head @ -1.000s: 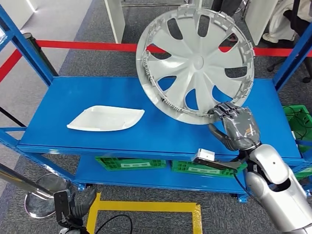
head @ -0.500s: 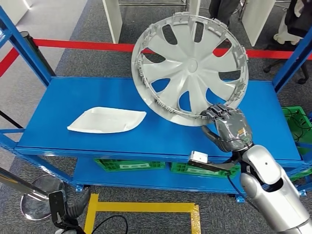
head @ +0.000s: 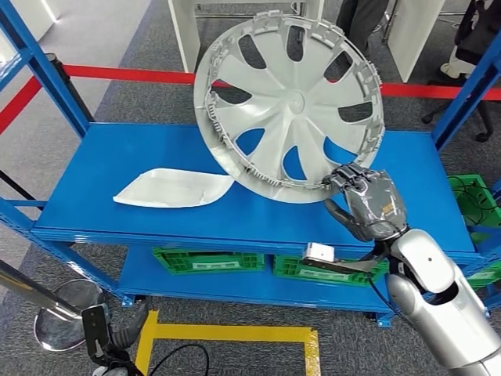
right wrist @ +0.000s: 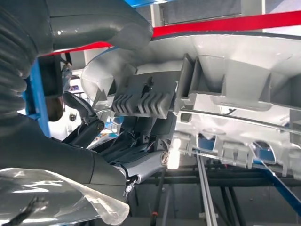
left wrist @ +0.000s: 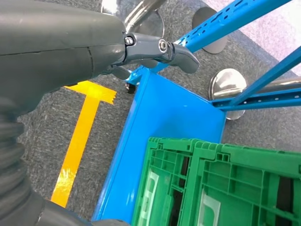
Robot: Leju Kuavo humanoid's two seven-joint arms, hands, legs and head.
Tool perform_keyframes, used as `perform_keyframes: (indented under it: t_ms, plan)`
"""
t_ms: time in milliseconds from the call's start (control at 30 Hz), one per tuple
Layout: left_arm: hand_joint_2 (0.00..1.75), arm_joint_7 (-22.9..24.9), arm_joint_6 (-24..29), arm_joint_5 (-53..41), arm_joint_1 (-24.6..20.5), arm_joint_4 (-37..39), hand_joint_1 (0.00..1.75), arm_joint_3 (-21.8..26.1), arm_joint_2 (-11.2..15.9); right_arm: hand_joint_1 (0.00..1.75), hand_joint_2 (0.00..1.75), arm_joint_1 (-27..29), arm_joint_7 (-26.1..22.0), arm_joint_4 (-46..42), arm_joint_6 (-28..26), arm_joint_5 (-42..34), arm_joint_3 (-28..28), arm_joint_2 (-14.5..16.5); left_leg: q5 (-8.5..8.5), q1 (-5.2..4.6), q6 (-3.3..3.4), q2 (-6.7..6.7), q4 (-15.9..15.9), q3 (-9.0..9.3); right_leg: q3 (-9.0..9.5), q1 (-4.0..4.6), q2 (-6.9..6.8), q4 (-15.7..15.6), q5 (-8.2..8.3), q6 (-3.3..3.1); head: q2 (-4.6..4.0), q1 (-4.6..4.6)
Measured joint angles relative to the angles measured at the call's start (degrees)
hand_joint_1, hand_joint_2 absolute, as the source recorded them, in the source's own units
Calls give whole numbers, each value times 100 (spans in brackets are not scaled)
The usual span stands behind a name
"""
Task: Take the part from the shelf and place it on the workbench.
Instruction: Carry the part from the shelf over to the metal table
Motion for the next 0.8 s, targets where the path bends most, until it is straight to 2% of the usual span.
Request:
perform_keyframes:
  t_ms: [33, 67, 133, 167, 200, 233, 300, 333, 367, 467, 500, 533, 567, 633, 667, 700, 733, 767, 800]
  plan:
    - [175, 1, 28, 2, -2, 0, 0, 5, 1, 175, 175, -13, 1, 1, 1, 2, 5, 0, -156, 10, -31, 1, 164, -54, -21, -12, -12, -11, 33, -42, 0, -10]
    - [175, 3, 55, 4, -5, 0, 0, 10, 2, 175, 175, -26, 4, 3, 1, 3, 15, 1, -382, 27, -66, 4, 441, -141, -51, -18, -24, -13, 63, -71, 0, -19]
    - [175, 11, 93, 8, -6, 0, 0, 27, 2, 175, 175, -42, 13, 11, 2, 4, 46, 1, -826, 60, -118, 8, 1152, -341, -135, -15, -35, -11, 127, -90, 0, -31]
    - [175, 14, 106, 7, -5, 0, 0, 39, 2, 175, 175, -48, 17, 19, 2, 3, 64, 2, -945, 74, -131, 8, 1393, -379, -182, -14, -39, -10, 163, -86, 0, -31]
    - [175, 16, 116, 6, -4, 0, 0, 50, 2, 175, 175, -51, 17, 27, 3, 4, 84, 2, -955, 85, -135, 8, 1433, -319, -228, -13, -42, -9, 199, -78, 0, -31]
    - [175, 17, 122, 5, -5, 0, 0, 60, 2, 175, 175, -53, 17, 34, 4, 4, 102, 2, -872, 93, -132, 8, 1266, -161, -269, -14, -43, -9, 235, -66, 0, -31]
    - [175, 18, 128, 2, -17, -8, 0, 67, 3, 175, 175, -68, 17, 41, 7, 4, 128, 1, -623, 97, -105, 7, 485, 359, -331, -16, -44, -8, 307, -19, 0, -31]
    - [175, 19, 131, -1, -29, -14, 0, 71, 3, 175, 175, -87, 20, 46, 8, 4, 134, 1, -542, 88, -86, 4, 144, 550, -356, -14, -44, -9, 344, 16, 0, -28]
    - [175, 20, 134, -5, -39, -21, 0, 78, 3, 175, 175, -111, 23, 54, 8, 4, 139, 1, -500, 73, -64, 0, -83, 662, -378, -14, -44, -15, 387, 56, 0, -27]
    - [175, 22, 150, -20, -37, -26, 0, 109, 2, 175, 175, -149, 33, 85, 8, 5, 161, 2, -381, 38, 40, 0, -193, 616, -432, -41, -42, -84, 524, 180, 0, -26]
    - [175, 23, 155, -26, -33, -26, 0, 119, -1, 175, 175, -148, 34, 92, 8, 4, 169, 2, -309, 40, 85, 8, -225, 581, -471, -47, -39, -77, 485, 209, 0, -24]
    - [175, 24, 157, -33, -34, -26, 0, 126, -4, 175, 175, -148, 31, 98, 8, 4, 178, 2, -227, 46, 132, 17, -259, 532, -538, -45, -33, 28, 336, 228, 0, -15]
    - [175, 25, 159, -40, -36, -26, 0, 131, -8, 175, 175, -150, 27, 108, 8, 5, 185, 2, -151, 50, 173, 25, -284, 472, -628, -43, -29, 253, 97, 235, 0, -4]
    - [175, 26, 165, -49, -37, -26, 0, 140, -13, 175, 175, -149, 18, 127, 8, 7, 205, 2, -35, 21, 227, 30, -278, 325, -799, -31, -29, 968, -441, 238, 0, 15]
    - [175, 26, 169, -52, -36, -26, 0, 145, -14, 175, 175, -147, 17, 138, 8, 8, 217, 2, 15, 6, 238, 30, -268, 250, -835, -27, -29, 1283, -577, 239, 0, 15]
    - [175, 27, 173, -53, -36, -26, 0, 150, -15, 175, 175, -144, 16, 146, 7, 8, 228, 2, 64, -6, 242, 31, -257, 176, -801, -22, -29, 1452, -600, 236, 0, 14]
    - [175, 28, 177, -55, -36, -26, 0, 154, -15, 175, 175, -142, 16, 152, 5, 8, 237, 2, 110, -14, 240, 31, -243, 101, -669, -14, -30, 1423, -518, 227, 0, 15]
    - [175, 31, 183, -57, -36, -26, 0, 158, -15, 175, 175, -144, 17, 156, 3, 7, 240, 2, 155, -17, 233, 29, -226, 31, -429, -2, -30, 1180, -380, 210, 0, 14]
    - [175, 33, 187, -61, -36, -27, 0, 161, -18, 175, 175, -149, 21, 155, -1, 3, 239, 2, 196, -18, 222, 27, -207, -30, -135, 13, -31, 801, -295, 184, 0, 15]
